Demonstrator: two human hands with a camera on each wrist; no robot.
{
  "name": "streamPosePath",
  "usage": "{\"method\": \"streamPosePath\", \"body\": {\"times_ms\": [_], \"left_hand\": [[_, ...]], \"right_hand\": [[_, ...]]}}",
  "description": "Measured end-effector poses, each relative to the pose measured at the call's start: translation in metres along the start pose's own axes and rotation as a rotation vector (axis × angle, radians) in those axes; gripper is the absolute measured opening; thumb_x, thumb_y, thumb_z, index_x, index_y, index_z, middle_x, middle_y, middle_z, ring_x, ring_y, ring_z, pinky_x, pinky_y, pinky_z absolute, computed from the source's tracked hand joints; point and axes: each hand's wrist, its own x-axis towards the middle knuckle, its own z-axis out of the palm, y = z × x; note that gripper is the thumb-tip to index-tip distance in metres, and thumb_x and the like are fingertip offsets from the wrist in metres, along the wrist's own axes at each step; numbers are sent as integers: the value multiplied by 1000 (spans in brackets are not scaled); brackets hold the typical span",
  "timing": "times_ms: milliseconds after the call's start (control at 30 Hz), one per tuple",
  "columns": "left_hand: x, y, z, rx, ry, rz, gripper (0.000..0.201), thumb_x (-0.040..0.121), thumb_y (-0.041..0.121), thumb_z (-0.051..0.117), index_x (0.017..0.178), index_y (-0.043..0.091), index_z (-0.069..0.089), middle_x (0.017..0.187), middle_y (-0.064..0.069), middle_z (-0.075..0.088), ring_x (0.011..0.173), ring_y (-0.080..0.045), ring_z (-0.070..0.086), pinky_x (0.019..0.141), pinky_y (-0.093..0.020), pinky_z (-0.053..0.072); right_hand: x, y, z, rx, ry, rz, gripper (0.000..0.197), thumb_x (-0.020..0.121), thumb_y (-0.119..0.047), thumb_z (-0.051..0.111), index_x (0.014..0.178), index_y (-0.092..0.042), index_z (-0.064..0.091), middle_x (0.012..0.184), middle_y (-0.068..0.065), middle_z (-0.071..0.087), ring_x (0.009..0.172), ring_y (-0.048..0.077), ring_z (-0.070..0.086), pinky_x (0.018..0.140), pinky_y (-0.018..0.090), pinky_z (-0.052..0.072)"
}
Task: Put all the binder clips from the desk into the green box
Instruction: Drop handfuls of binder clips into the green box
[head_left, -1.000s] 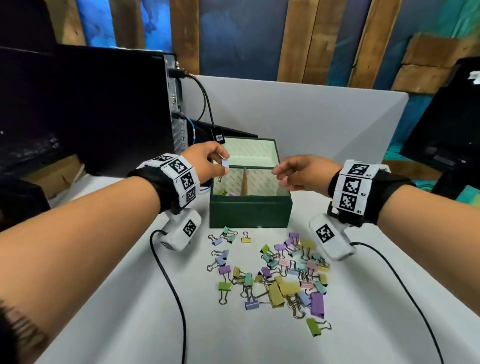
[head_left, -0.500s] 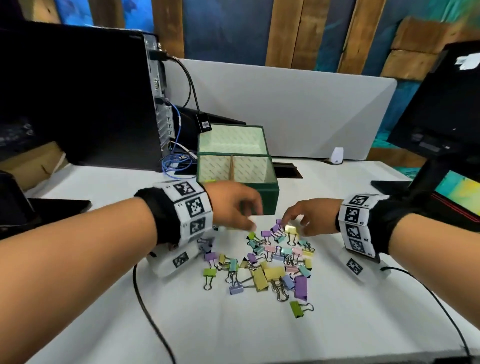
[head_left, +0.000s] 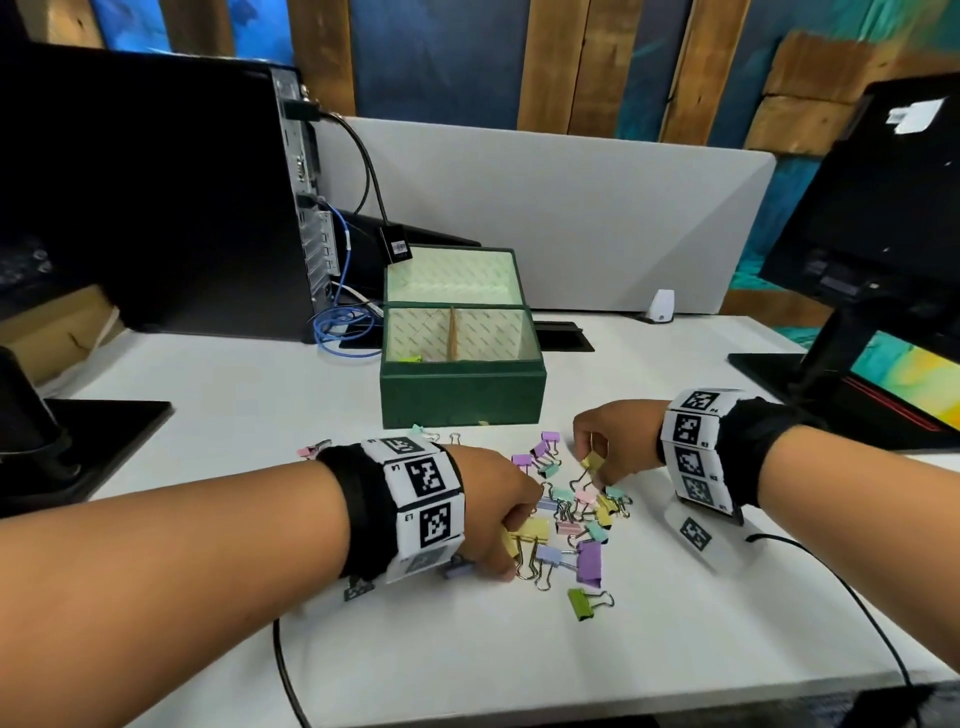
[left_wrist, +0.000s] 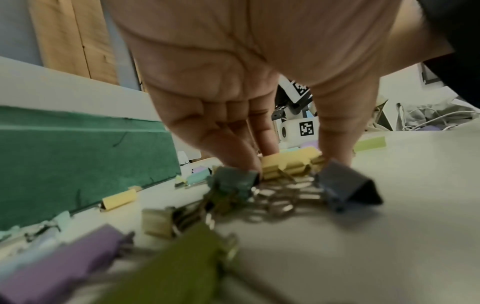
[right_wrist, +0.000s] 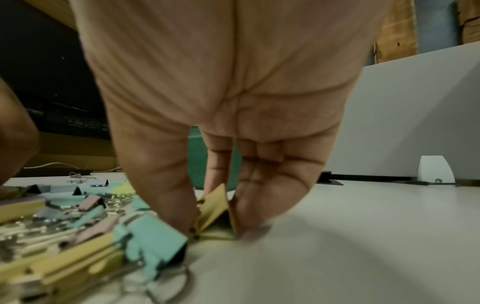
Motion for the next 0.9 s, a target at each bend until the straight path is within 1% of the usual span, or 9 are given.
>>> {"method": "streamPosePath", "body": {"times_ms": [100,200,367,433,533,633,700,800,900], "left_hand": [[-2,-3,1,-47,-10,10,30,75,39,71,92,23,51,84,6,53,78,-19,50,59,-25,36],[-7,-10,-5,-170,12,24,30,74,38,71,97,26,56,85,9,56,76,-14,53,68,-28,44],[-21,-38,-22,-794,123,35,23,78,17,72,91,29,56,82,10,59,64,-8,60,60,-22,49],[-26,-52,-29,-1012,217,6,25,80,2,67,90,22,56,81,3,58,61,-9,62,62,-23,54],[-34,-75,-41,-1195,400,-64,24,81,-4,62,92,17,55,81,-2,57,59,-9,65,58,-20,58],[-42,-96,-49,-1323,569,-127,22,83,-3,60,91,17,54,80,-3,58,57,-8,66,58,-21,59],[-46,-106,-53,-1363,676,-144,20,84,-2,60,89,16,53,75,-4,58,54,-7,66,57,-22,59],[-46,-117,-56,-1360,781,-176,21,84,-3,60,86,16,52,72,-5,58,50,-4,66,55,-20,58],[-41,-127,-57,-1273,822,-220,24,82,-2,64,86,19,53,78,-4,57,60,-9,67,54,-17,57]], "right_hand": [[-4,1,-1,1,18,-5,35,71,-25,76,70,-29,41,88,-1,58,76,18,53,64,25,43],[-7,1,-7,134,-27,-9,29,77,-14,70,72,-26,43,76,-1,57,66,16,56,53,21,45],[-11,-9,-40,563,19,-32,18,83,-4,62,80,-17,51,61,1,61,49,13,59,43,20,45],[-9,-20,-58,766,86,-73,16,84,1,59,83,-14,53,64,4,62,51,16,61,50,24,52],[1,-40,-77,998,202,-151,17,86,4,55,82,-12,53,69,8,63,56,18,64,66,31,57],[16,-61,-90,1125,296,-177,20,87,5,53,79,-12,51,72,10,62,55,17,64,63,29,58],[27,-74,-97,1224,308,-197,23,87,8,53,79,-12,49,77,12,62,63,20,66,65,28,59],[41,-87,-101,1294,259,-256,30,83,15,53,84,-16,53,95,13,61,93,27,65,79,30,56],[47,-87,-100,1264,228,-264,35,84,15,48,90,-19,53,90,4,60,94,20,60,73,25,51]]}}
